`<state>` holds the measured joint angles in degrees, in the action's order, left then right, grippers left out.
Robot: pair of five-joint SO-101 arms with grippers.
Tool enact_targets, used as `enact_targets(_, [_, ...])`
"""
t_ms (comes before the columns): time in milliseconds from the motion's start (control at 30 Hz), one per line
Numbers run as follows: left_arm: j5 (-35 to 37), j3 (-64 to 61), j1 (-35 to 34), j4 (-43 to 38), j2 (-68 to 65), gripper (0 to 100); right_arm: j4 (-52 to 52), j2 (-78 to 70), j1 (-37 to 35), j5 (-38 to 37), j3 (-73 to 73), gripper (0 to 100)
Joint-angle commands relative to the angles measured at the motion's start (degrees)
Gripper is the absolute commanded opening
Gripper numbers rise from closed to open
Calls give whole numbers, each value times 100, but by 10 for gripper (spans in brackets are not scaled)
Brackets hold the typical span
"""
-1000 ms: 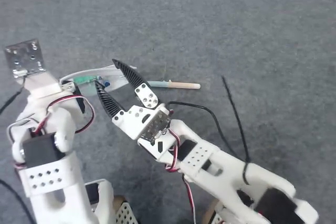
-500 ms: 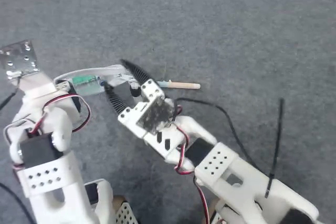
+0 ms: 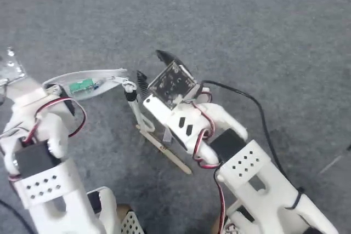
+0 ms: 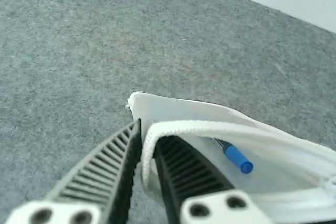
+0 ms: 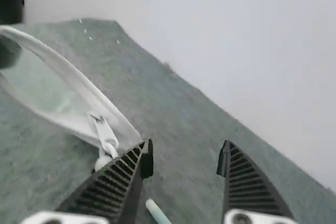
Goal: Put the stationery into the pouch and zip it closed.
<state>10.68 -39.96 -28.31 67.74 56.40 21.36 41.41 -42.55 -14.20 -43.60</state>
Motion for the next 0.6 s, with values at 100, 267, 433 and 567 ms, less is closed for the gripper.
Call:
enact_targets(100, [97,48,-167,-229,0,13,734,251,207,396,571,188])
enact_targets(267, [246,57,-396,-237,9,13,1824,242,171,897,967,188])
enact_targets(433, [246,40,-396,-316,0,13,2651,198,163,1380,1073,188])
enact_targets(567, [246,40,-396,-316,9,13,2914,-330,163,1793,1090,188])
